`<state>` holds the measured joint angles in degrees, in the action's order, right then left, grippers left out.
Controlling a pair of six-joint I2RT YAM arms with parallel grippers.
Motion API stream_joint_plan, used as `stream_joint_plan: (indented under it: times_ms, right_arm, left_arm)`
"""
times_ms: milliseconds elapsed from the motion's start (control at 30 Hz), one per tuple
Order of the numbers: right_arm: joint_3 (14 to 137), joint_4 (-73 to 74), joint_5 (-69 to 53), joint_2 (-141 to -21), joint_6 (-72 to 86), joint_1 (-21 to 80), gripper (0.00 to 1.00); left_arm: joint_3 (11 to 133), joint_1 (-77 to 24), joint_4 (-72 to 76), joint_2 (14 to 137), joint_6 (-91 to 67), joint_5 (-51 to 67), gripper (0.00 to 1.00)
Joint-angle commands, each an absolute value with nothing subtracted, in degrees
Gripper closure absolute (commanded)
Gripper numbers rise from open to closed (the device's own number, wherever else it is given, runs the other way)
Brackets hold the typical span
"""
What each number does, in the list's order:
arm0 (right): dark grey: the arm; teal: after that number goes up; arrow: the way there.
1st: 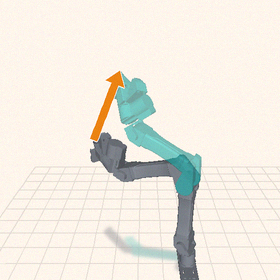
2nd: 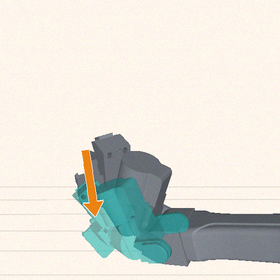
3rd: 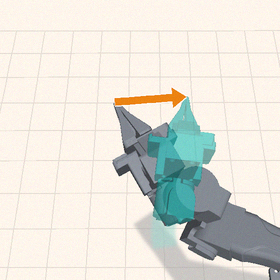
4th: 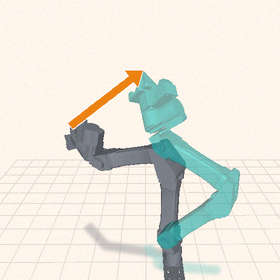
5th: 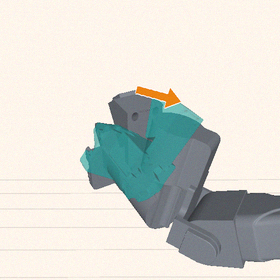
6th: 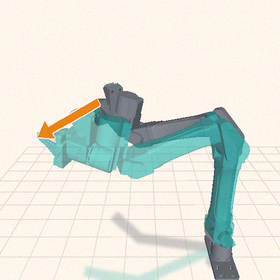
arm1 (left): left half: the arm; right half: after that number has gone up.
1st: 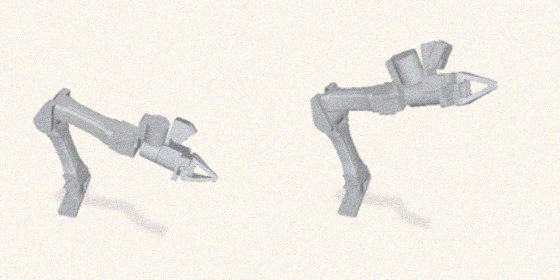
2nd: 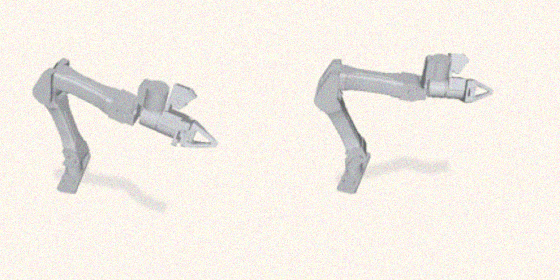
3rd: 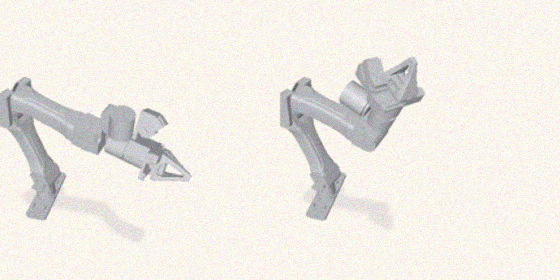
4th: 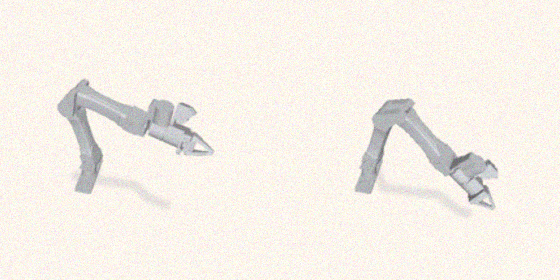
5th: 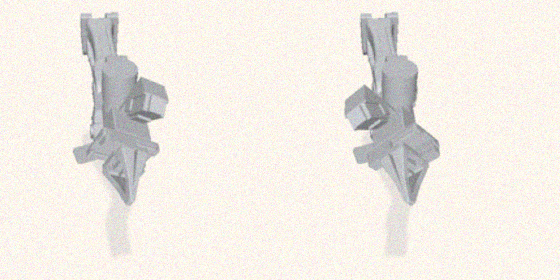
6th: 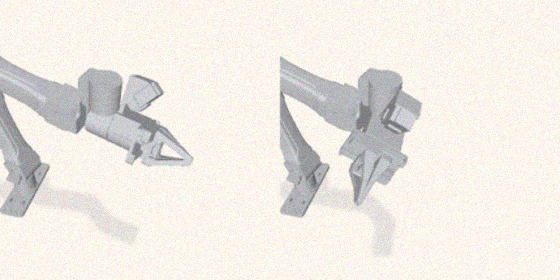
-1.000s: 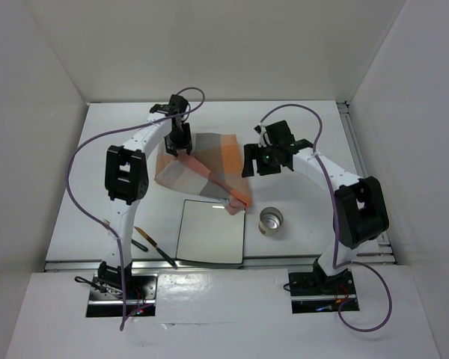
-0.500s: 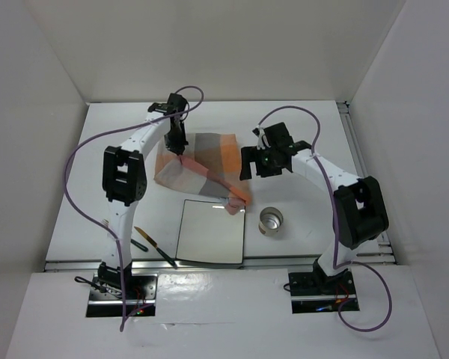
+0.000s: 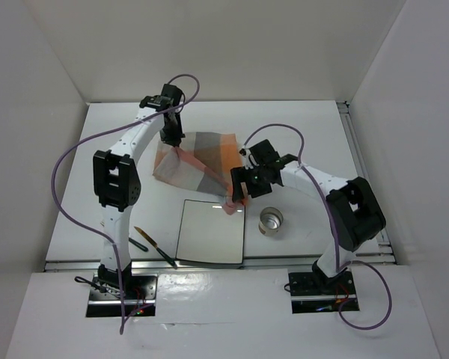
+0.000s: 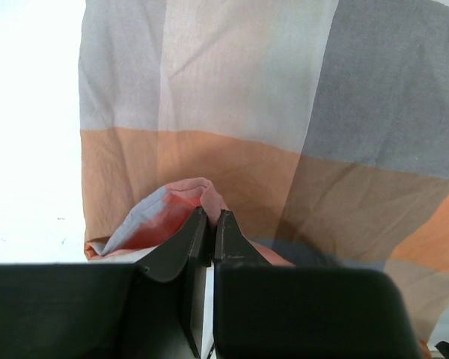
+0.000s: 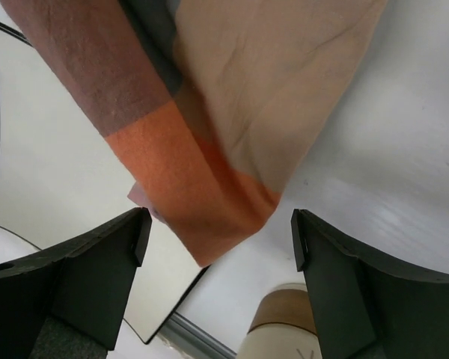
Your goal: Set the dinner table for one person
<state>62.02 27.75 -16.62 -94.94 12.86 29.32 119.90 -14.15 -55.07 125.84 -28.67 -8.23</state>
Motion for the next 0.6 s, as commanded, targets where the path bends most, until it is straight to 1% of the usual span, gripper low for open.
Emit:
stream_joint_plan:
  times_ms: [0, 33, 100, 133, 167, 233, 267, 300, 367, 433, 467, 500, 533, 567]
  right_arm:
    - [60.6, 23.1, -17.1, -91.9, 15.6, 30.4, 0.13]
    - [60.6, 21.5, -17.1, -91.9, 16.6, 31.0, 0.18]
    - [59.2, 19.9, -17.1, -91.4, 18.3, 31.0, 0.26]
    - [59.2, 18.7, -16.4, -91.4, 18.8, 31.0, 0.31]
    - [59.2, 18.7, -16.4, -91.4, 19.5, 31.5, 0.52]
    - [61.1, 18.1, -15.0, -92.7, 19.5, 31.6, 0.81]
    - [62.1, 19.1, -14.3, -93.3, 19.5, 31.6, 0.92]
    - [65.0, 19.7, -13.5, -94.0, 18.7, 31.6, 1.00]
    - [68.9, 21.6, -10.6, -96.7, 16.2, 31.0, 1.00]
    - [78.2, 23.0, -7.2, -99.5, 10.9, 29.1, 1.00]
    - [82.2, 24.9, -4.3, -103.1, 7.7, 28.0, 1.00]
    - [86.7, 25.8, -3.4, -105.0, 7.6, 26.6, 1.00]
    - [96.1, 26.6, -3.4, -106.8, 4.9, 24.1, 1.00]
    - [100.6, 27.2, -1.9, -110.0, 3.9, 23.0, 1.00]
  left_arm:
    - [120.4, -14.2, -55.6, 122.8, -28.2, -9.1, 1.00]
    - [120.4, -14.2, -55.6, 122.8, -28.2, -9.1, 1.00]
    - [120.4, -14.2, -55.6, 122.8, -28.7, -8.6, 1.00]
    - [120.4, -14.2, -55.6, 122.8, -28.7, -8.6, 1.00]
    - [121.0, -14.2, -55.6, 122.3, -28.7, -8.6, 1.00]
    - [122.5, -14.2, -56.2, 122.3, -28.7, -8.6, 1.00]
    - [124.2, -14.2, -56.2, 122.3, -28.7, -8.6, 1.00]
    - [125.2, -14.2, -56.2, 122.3, -28.1, -8.6, 1.00]
    - [128.7, -14.2, -56.9, 123.4, -26.3, -7.1, 1.00]
    - [138.0, -13.4, -58.6, 127.3, -24.3, -5.5, 1.00]
    - [144.3, -12.5, -59.4, 128.7, -23.7, -4.9, 1.00]
    - [146.0, -12.0, -59.4, 129.5, -23.7, -4.1, 1.00]
    - [146.0, -11.3, -57.8, 129.6, -23.2, -1.5, 1.00]
    - [145.5, -10.0, -55.7, 128.1, -23.2, -0.1, 1.00]
